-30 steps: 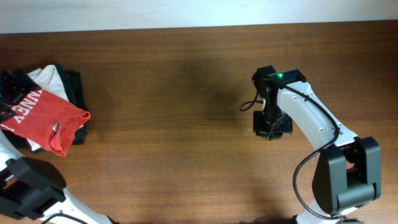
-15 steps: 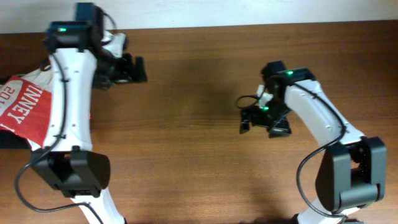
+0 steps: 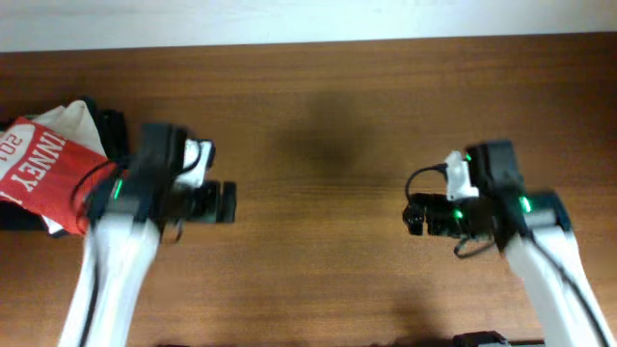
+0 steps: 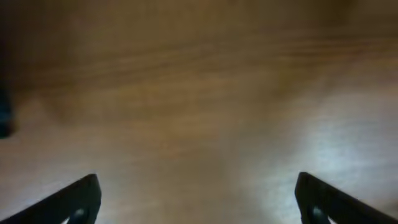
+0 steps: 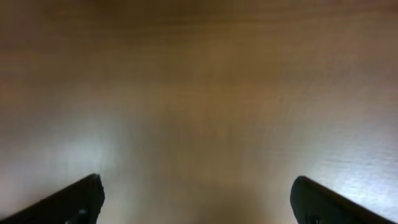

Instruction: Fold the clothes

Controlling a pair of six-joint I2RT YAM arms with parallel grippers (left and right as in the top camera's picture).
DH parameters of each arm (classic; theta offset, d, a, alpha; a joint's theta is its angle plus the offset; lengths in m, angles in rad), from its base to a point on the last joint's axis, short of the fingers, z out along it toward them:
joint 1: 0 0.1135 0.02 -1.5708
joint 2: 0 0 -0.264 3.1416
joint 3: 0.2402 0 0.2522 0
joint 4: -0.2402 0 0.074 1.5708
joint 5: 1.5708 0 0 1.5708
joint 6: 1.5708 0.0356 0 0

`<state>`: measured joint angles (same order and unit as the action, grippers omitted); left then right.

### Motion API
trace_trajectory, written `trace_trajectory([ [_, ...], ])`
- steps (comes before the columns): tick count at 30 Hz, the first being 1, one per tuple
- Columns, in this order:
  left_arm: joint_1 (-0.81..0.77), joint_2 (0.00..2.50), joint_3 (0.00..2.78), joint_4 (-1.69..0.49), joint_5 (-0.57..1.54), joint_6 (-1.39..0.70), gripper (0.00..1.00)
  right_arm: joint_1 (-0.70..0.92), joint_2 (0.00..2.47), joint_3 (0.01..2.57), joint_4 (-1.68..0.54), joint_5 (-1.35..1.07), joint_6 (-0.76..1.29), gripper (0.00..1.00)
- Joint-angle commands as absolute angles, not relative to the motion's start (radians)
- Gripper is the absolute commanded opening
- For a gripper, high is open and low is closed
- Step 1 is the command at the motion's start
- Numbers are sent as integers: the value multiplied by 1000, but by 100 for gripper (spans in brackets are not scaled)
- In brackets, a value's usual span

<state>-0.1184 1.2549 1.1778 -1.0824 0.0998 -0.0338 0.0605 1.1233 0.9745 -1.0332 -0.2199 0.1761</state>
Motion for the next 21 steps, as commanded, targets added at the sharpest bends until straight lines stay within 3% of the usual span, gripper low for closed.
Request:
trace_trajectory([
  [1, -118, 884, 928, -901, 89, -37, 99, 65, 926, 874, -971, -117, 191, 99],
  [4, -118, 628, 797, -780, 89, -37, 99, 65, 824, 858, -972, -119, 192, 99],
  [7, -118, 503, 790, -812, 89, -36, 99, 65, 809, 858, -972, -119, 192, 99],
  [21, -118, 468, 790, -831, 89, -36, 99, 65, 978, 858, -978, -117, 190, 99],
])
